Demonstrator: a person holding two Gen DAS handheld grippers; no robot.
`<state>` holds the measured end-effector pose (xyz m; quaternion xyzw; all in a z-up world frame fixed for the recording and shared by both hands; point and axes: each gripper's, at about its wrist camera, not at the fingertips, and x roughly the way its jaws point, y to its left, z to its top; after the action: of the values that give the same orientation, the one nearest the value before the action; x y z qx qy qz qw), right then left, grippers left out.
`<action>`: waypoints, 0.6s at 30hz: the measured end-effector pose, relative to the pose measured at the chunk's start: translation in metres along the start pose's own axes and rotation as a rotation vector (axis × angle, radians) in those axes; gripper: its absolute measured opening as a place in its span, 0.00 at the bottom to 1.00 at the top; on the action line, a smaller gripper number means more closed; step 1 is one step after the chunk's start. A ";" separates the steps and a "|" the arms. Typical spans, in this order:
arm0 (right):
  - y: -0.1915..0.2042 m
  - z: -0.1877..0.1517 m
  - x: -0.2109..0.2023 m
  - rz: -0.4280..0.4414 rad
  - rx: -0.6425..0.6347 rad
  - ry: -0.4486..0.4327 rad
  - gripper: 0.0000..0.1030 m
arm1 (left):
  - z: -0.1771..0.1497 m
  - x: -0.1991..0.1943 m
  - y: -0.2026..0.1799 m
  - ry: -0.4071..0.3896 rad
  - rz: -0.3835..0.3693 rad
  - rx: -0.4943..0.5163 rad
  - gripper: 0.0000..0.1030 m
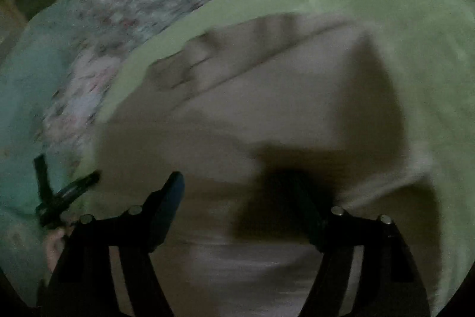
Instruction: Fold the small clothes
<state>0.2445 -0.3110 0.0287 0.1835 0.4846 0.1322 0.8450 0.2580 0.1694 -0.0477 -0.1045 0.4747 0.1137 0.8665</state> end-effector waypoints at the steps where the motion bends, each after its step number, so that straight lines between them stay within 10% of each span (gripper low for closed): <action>1: -0.011 0.002 -0.012 -0.045 0.035 -0.033 0.71 | -0.005 -0.009 0.003 -0.006 -0.001 0.005 0.83; 18: -0.032 -0.109 -0.140 0.096 0.009 -0.054 0.72 | -0.179 -0.140 0.040 0.131 -0.421 0.017 0.84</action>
<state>0.0819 -0.3759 0.0716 0.2136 0.4529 0.1656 0.8496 0.0300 0.1417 -0.0264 -0.2011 0.4988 -0.0811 0.8392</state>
